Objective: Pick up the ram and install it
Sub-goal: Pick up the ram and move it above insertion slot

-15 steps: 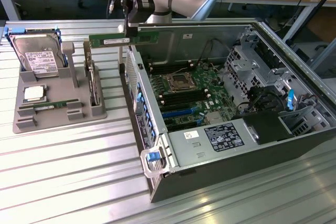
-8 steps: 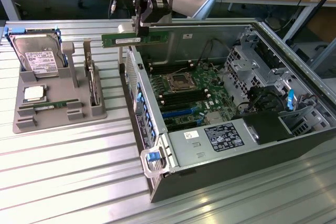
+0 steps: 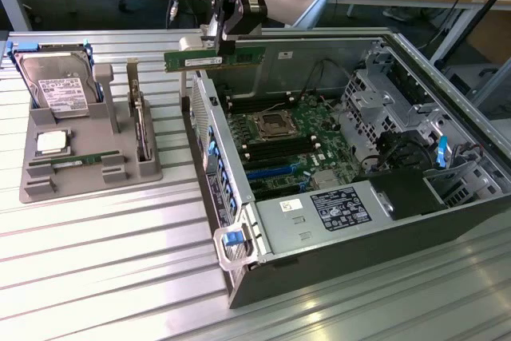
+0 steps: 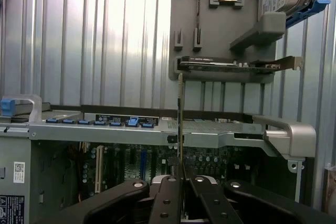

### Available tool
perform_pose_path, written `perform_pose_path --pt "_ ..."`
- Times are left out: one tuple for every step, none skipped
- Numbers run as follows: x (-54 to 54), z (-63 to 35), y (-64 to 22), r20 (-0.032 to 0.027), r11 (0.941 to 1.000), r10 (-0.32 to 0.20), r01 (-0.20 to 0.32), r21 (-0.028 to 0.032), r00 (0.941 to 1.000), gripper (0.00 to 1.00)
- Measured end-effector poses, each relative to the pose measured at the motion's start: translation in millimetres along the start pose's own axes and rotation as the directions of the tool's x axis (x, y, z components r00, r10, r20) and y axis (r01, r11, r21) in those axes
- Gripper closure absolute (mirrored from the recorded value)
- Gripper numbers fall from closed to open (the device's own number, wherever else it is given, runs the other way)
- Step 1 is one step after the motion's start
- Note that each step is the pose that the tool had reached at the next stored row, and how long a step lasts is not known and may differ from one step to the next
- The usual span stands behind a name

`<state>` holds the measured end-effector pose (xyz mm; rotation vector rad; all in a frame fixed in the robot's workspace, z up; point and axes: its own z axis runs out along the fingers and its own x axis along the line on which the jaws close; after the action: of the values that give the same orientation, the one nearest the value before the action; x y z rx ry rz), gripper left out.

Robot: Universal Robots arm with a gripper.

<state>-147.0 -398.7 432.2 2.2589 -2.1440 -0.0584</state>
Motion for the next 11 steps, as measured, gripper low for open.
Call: perform_pose_path --pt "0.1 -0.1 -2.2 0.0 1.0 0.0 0.0 0.0 1.0 0.88" --pt "0.2 -0.1 -3.5 0.0 1.0 0.0 0.0 0.0 1.0 0.88" --pt "0.2 -0.1 -4.5 -0.0001 1.0 0.0 0.0 0.0 1.0 0.88" --pt "0.3 -0.1 -5.3 0.0 1.0 0.0 0.0 0.0 1.0 0.88" --pt "0.3 -0.1 -5.8 0.0 1.0 0.0 0.0 0.0 1.0 0.88" --pt "0.3 -0.1 -6.5 0.0001 1.0 0.0 0.0 0.0 1.0 0.88" --pt "0.4 -0.1 -7.1 0.0 1.0 0.0 0.0 0.0 1.0 0.88" --pt "0.4 -0.1 -8.4 0.0 1.0 0.0 0.0 0.0 1.0 0.88" --pt "0.5 -0.1 -10.2 0.0 1.0 0.0 0.0 0.0 1.0 0.88" --pt "0.7 -0.1 -12.4 0.0 1.0 0.0 0.0 0.0 1.0 0.88" --pt "0.7 -0.1 -13.5 0.0 1.0 0.0 0.0 0.0 1.0 0.88"
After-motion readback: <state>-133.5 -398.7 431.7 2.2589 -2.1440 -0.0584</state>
